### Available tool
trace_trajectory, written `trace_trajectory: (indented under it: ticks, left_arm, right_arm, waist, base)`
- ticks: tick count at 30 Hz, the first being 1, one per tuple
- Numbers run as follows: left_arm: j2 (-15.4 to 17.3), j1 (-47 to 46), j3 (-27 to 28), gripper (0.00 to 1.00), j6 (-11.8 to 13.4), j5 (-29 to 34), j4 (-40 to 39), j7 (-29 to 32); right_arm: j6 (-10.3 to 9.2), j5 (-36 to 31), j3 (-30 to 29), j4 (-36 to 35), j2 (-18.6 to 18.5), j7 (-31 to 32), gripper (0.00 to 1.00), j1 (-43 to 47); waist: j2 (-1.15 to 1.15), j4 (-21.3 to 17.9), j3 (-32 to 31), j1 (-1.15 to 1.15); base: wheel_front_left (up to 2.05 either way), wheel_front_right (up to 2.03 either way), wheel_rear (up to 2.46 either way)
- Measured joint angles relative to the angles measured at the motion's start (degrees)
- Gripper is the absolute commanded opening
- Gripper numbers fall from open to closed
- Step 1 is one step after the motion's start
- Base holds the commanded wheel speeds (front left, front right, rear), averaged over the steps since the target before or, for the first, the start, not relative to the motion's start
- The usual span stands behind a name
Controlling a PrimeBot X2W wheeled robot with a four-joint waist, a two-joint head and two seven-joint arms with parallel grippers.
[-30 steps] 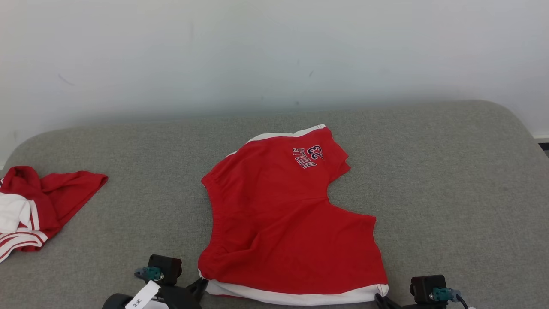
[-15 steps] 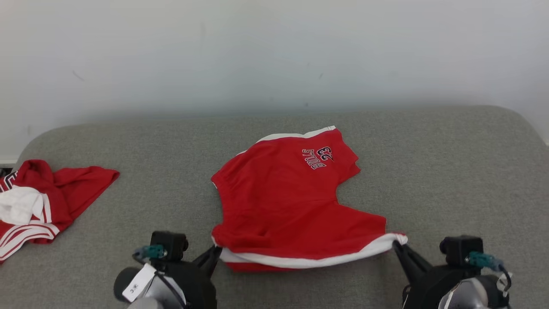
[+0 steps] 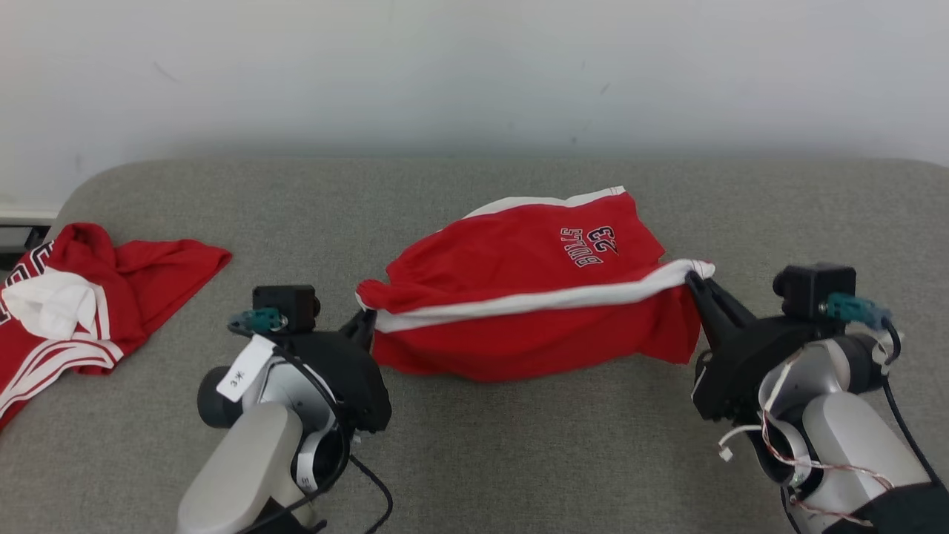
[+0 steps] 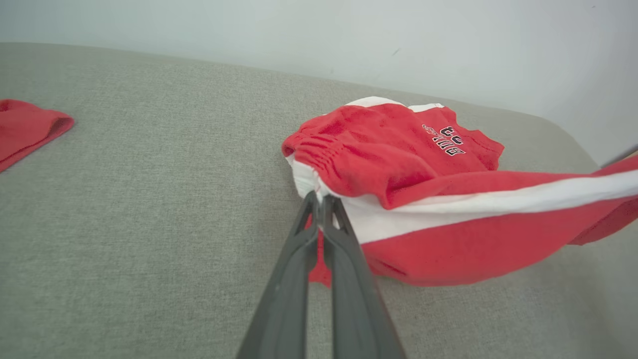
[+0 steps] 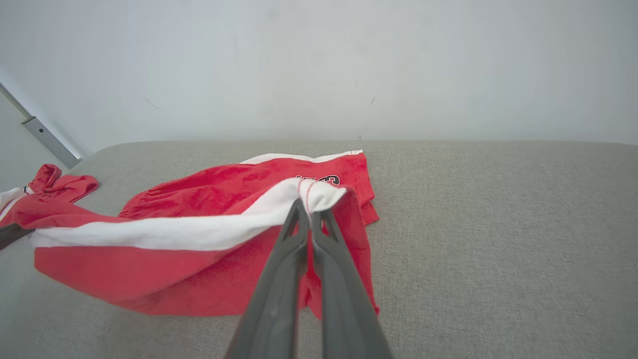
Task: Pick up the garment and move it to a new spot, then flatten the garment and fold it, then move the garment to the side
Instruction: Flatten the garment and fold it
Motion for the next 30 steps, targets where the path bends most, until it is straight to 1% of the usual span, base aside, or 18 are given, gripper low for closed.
trace_trajectory:
  ticks: [4,5,8,10,14,16,19,22,27,30]
  left_arm:
    - [-0.26,-3.75,1.55,0.0,3.09,-0.47,1.43,-0.01]
    - [-0.34,-4.67,1.79,0.0,3.52,-0.48,1.76,-0.01]
    - [-0.54,-6.66,1.9,0.0,3.53,-0.48,2.56,-0.02]
    - [-0.73,-7.77,1.85,0.0,3.93,-0.58,3.12,-0.1]
    - [-1.03,-10.67,1.63,0.0,4.3,-2.19,3.58,-0.67]
    - [-1.1,-13.22,1.89,0.0,4.77,-2.43,3.98,-1.41]
    - [-1.03,-14.58,1.92,0.0,5.03,-3.0,4.13,-1.74]
    - [-1.01,-16.08,0.24,0.0,5.45,-4.99,3.77,-2.21]
    - [-1.05,-18.26,-3.1,0.0,5.95,-9.66,2.72,-3.16]
    - [-1.08,-19.38,-3.57,0.0,5.97,-11.18,2.79,-4.04]
  right_arm:
    - [-0.47,-0.46,0.01,2.3,1.3,0.4,0.0,-5.2]
    - [-0.48,-1.08,0.23,3.11,1.41,0.42,0.0,-6.42]
    - [-0.53,-2.36,0.85,5.21,1.72,0.47,0.0,-9.64]
    - [-0.99,-3.32,0.94,6.7,1.89,0.45,0.0,-11.57]
    - [-1.27,-3.56,0.35,9.34,2.07,-0.15,0.0,-14.44]
    - [-1.51,-3.89,0.27,11.14,3.02,-1.12,0.0,-17.25]
    - [-1.52,-4.48,0.41,12.41,4.0,-1.86,0.0,-19.84]
    - [-1.52,-5.41,0.75,14.4,4.9,-2.82,0.0,-23.27]
    - [-1.96,-6.49,0.14,18.24,4.98,-4.79,0.0,-27.17]
    - [-2.02,-6.58,-0.46,20.15,5.08,-6.16,0.0,-29.53]
  waist:
    - [0.0,0.79,2.21,0.0]
    - [0.0,0.95,2.8,0.0]
    - [0.0,1.37,4.61,0.01]
    - [0.0,1.59,5.85,0.01]
    - [0.0,1.96,8.24,0.01]
    - [0.0,2.18,9.89,0.01]
    - [0.01,2.22,10.91,0.01]
    - [0.0,2.12,12.33,0.01]
    - [0.0,1.78,14.52,0.0]
    - [0.0,1.59,15.73,0.01]
  base:
    - [0.0,0.0,0.0]
    - [0.0,0.0,0.0]
    - [0.0,0.0,0.0]
    - [0.0,0.0,0.0]
    - [0.0,0.0,0.0]
    - [0.0,0.0,0.0]
    - [0.0,0.0,0.0]
    - [0.0,0.0,0.0]
    - [0.0,0.0,0.0]
    - [0.0,0.0,0.0]
